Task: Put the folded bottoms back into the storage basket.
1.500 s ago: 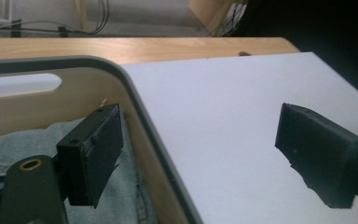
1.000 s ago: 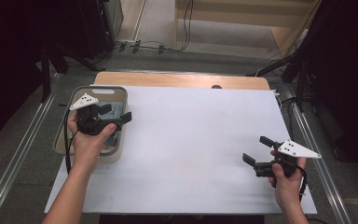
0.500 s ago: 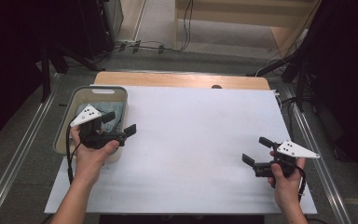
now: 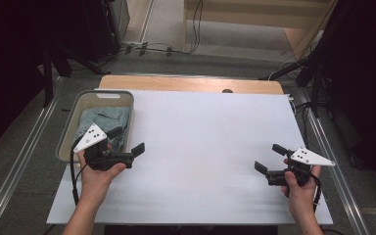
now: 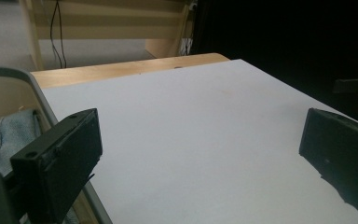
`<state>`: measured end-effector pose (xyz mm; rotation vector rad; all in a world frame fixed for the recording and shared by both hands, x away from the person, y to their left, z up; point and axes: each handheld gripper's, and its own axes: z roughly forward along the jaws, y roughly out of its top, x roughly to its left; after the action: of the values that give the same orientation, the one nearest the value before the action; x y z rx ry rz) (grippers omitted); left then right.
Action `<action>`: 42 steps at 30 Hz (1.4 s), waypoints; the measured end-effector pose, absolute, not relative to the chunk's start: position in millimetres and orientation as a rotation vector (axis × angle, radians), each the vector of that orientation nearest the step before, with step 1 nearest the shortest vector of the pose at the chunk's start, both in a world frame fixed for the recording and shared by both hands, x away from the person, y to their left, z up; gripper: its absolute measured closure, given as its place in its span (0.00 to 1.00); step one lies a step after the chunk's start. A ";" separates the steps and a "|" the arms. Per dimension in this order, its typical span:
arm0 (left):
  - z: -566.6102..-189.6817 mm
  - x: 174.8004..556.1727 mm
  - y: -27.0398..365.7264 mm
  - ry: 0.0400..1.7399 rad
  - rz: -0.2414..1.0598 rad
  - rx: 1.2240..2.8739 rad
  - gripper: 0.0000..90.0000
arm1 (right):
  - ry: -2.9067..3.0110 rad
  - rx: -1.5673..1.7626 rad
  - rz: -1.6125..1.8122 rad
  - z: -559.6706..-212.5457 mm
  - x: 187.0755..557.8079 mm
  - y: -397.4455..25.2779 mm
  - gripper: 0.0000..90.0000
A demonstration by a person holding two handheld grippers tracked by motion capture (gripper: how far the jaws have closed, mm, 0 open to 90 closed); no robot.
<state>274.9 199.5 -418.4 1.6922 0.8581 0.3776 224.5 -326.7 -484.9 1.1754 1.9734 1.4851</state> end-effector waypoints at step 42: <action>-456.6 244.4 241.5 0.889 0.424 1.651 0.00 | 1.927 1.281 1.427 -513.6 195.2 -362.8 0.00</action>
<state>244.4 241.5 -456.6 1.6515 0.8890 0.4244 195.2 -362.8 -513.6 1.2815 1.9274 1.4269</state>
